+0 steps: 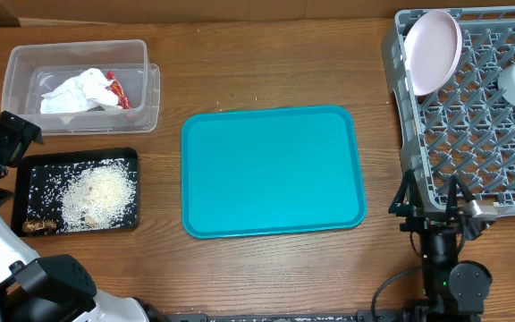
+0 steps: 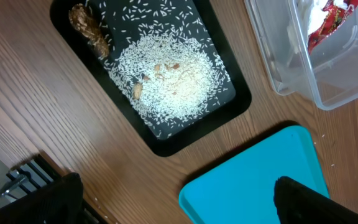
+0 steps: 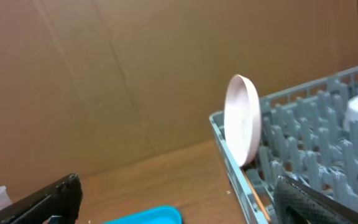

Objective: Sort waste into correct bins and load items into the dishwasher

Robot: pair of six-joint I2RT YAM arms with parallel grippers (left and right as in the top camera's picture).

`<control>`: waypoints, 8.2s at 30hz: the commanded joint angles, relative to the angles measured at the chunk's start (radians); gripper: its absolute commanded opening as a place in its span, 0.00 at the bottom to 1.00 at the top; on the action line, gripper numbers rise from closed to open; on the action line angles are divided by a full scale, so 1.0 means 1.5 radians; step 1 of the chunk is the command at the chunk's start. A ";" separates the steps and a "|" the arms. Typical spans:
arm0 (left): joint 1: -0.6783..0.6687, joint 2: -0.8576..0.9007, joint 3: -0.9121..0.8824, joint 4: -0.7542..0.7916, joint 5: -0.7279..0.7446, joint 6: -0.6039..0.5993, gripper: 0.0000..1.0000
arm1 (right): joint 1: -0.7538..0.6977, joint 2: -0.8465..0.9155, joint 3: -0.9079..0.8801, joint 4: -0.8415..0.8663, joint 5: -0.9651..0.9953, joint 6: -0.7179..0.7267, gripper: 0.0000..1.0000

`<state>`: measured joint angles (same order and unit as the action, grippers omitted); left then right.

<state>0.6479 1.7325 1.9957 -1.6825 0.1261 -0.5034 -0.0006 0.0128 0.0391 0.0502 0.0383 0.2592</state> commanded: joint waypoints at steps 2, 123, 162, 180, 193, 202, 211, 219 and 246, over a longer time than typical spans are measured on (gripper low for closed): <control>-0.005 -0.002 -0.003 0.000 -0.002 -0.011 1.00 | -0.004 -0.007 -0.021 0.024 -0.008 -0.026 1.00; -0.434 -0.639 -1.166 0.970 -0.031 0.136 1.00 | -0.004 -0.007 -0.021 -0.090 -0.032 -0.146 1.00; -0.437 -1.153 -1.328 1.072 -0.033 0.177 1.00 | -0.004 -0.007 -0.021 -0.090 -0.032 -0.146 1.00; -0.437 -1.152 -1.328 1.074 -0.032 0.211 1.00 | -0.004 -0.007 -0.021 -0.090 -0.032 -0.146 1.00; -0.437 -1.152 -1.328 1.074 -0.032 0.211 1.00 | -0.004 -0.007 -0.021 -0.090 -0.032 -0.146 1.00; -0.437 -1.152 -1.328 1.074 -0.032 0.211 1.00 | -0.004 -0.007 -0.021 -0.090 -0.032 -0.146 1.00; -0.437 -1.152 -1.327 1.074 -0.032 0.211 1.00 | -0.004 -0.007 -0.021 -0.090 -0.032 -0.146 1.00; -0.437 -1.152 -1.328 1.074 -0.032 0.211 1.00 | -0.004 -0.007 -0.021 -0.090 -0.032 -0.146 1.00; -0.437 -1.152 -1.328 1.074 -0.032 0.211 1.00 | -0.004 -0.007 -0.021 -0.090 -0.032 -0.146 1.00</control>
<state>-0.0006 0.0170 0.0086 -0.0681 0.0925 -0.2058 -0.0006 0.0128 0.0181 -0.0902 -0.0032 0.0475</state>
